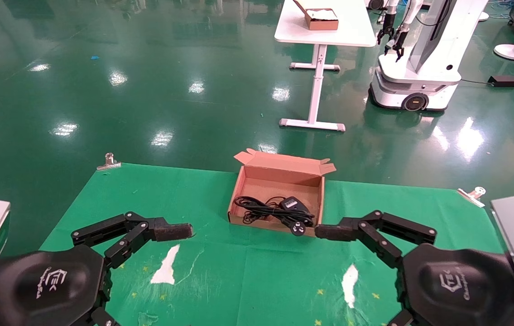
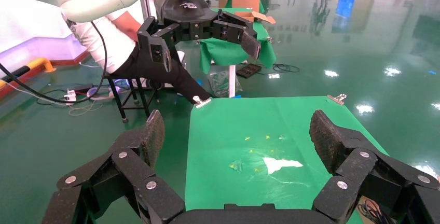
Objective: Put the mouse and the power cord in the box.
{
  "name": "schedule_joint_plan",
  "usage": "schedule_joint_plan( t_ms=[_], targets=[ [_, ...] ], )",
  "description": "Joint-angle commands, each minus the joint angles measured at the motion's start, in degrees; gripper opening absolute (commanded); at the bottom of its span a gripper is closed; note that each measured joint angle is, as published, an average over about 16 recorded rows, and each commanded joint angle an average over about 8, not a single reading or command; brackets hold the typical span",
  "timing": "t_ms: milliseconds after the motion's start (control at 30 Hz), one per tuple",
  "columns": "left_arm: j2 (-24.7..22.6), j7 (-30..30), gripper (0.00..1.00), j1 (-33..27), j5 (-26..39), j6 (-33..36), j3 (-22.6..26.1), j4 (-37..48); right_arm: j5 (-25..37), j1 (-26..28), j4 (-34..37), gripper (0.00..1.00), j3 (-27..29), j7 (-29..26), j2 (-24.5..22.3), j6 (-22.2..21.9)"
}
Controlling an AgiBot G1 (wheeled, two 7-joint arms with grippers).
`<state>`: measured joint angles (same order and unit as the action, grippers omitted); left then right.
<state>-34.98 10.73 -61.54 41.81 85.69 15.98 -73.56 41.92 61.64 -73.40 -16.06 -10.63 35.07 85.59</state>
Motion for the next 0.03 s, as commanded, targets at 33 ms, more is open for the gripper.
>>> schedule_joint_plan(
  t_ms=[33],
  targets=[
    [0.0,0.0,1.0,0.0,0.0,0.0,0.0,0.0,0.0,0.0,0.0,1.0,0.0,0.0,0.0,0.0]
  ],
)
